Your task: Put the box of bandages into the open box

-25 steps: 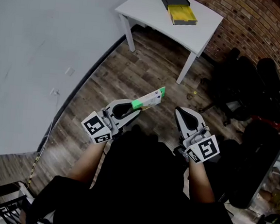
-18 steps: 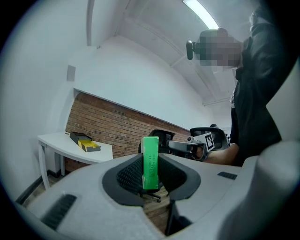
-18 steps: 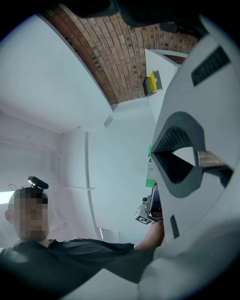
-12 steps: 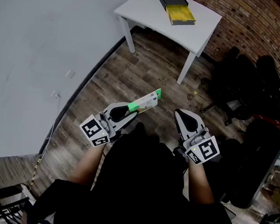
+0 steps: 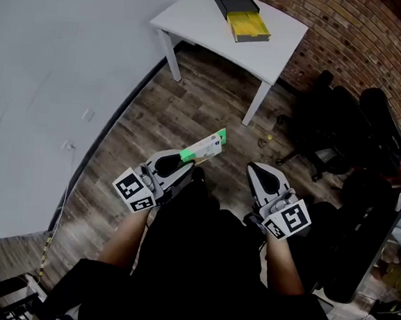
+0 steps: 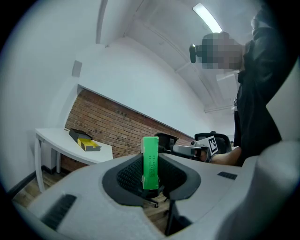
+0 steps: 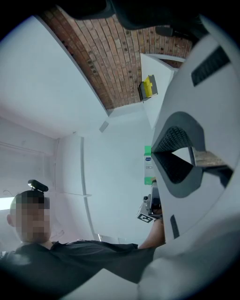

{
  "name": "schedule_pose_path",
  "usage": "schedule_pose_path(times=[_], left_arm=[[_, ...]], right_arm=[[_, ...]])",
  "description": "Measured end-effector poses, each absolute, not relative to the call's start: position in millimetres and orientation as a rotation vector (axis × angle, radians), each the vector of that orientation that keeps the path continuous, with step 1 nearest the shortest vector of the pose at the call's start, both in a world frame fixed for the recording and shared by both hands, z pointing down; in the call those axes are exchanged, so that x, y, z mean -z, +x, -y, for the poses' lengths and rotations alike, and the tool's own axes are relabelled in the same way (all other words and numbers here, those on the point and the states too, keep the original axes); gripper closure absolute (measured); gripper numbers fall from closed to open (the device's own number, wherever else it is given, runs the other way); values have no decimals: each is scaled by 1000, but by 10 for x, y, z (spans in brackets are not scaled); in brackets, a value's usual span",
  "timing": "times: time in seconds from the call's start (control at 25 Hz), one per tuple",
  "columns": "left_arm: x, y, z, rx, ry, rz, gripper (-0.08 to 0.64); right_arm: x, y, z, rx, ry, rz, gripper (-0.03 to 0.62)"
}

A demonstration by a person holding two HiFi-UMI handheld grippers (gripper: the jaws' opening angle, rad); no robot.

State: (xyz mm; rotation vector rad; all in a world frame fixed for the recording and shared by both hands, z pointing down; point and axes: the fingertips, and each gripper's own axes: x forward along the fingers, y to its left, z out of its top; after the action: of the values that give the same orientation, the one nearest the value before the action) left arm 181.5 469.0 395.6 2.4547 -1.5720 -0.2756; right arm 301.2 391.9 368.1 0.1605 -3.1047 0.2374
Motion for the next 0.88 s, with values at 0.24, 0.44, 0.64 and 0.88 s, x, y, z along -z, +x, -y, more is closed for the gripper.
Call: schedule_pose_path(times=[0.24, 0.44, 0.64, 0.88], left_arm=[[-3980, 1414, -4289, 301, 2462, 1554, 465], [-4088, 970, -3926, 311, 2432, 1532, 465], [-4156, 593, -3520, 322, 2447, 1479, 465], [-4154, 328, -3146, 325, 2528, 1357, 465]], right_arm=[[-3728, 2589, -3534, -246, 174, 3078, 586], [-3824, 2113, -3178, -282, 158, 3040, 586], [-3900, 1704, -2839, -284, 171, 3003, 586], [-3892, 1367, -2524, -260, 231, 2982, 586]])
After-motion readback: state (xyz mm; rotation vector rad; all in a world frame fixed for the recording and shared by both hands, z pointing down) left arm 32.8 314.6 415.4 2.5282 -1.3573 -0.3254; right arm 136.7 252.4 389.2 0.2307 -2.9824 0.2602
